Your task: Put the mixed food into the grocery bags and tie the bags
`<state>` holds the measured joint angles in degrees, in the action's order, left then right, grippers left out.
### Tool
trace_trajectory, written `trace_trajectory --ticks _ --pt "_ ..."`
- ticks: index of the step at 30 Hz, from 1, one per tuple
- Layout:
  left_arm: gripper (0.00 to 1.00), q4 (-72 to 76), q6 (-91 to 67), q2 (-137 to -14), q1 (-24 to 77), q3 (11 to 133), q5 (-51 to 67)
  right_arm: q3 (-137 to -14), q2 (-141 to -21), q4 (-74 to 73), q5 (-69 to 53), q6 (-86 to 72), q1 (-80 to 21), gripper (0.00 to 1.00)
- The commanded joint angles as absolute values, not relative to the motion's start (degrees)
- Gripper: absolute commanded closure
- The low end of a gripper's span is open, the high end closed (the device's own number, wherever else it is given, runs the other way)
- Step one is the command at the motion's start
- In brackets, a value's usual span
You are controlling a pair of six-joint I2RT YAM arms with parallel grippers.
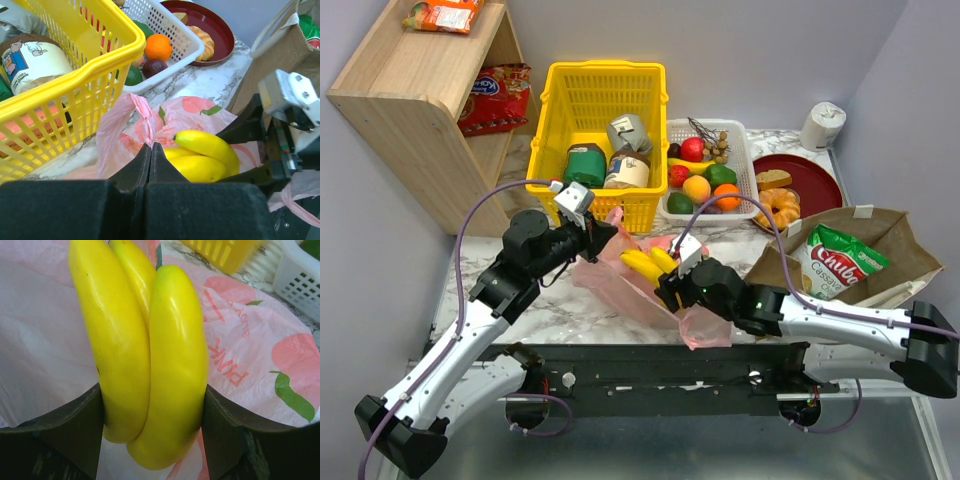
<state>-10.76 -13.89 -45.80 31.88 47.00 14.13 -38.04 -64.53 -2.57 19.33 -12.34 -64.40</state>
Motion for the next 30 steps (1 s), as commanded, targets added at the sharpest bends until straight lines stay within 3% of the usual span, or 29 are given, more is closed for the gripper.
trace_trajectory --ticks 1,8,14,17,18,21,26,30 --pt "1.0 -10.8 -13.0 -46.1 31.5 46.9 14.1 -38.4 -61.4 -1.1 19.3 -2.9 -68.5 0.99" --pt "1.0 -10.3 -13.4 -47.6 31.5 47.1 18.2 -43.0 -67.7 -0.5 17.9 7.7 -72.4 0.96" --pt "1.0 -9.9 -13.4 -47.8 31.5 46.8 19.2 -47.8 -73.5 -0.5 15.0 10.5 -73.1 0.85" --pt "1.0 -9.3 -13.2 -46.8 31.5 46.5 18.8 -49.8 -76.5 -2.0 17.4 10.5 -73.0 0.71" --pt "1.0 -9.3 -13.0 -46.1 31.5 46.4 18.4 -50.1 -77.1 -2.7 18.8 10.5 -73.1 0.51" --pt "1.0 -10.0 -12.0 -45.3 31.5 46.3 15.7 -51.6 -77.3 -6.5 19.9 9.8 -73.1 0.2" --pt "1.0 -11.7 -9.8 -44.6 31.5 46.4 11.6 -54.7 -71.6 -11.3 21.2 9.7 -72.7 0.02" --pt "1.0 -11.4 -9.4 -43.8 31.4 46.2 11.3 -60.2 -69.6 -15.8 21.3 8.3 -69.4 0.0"
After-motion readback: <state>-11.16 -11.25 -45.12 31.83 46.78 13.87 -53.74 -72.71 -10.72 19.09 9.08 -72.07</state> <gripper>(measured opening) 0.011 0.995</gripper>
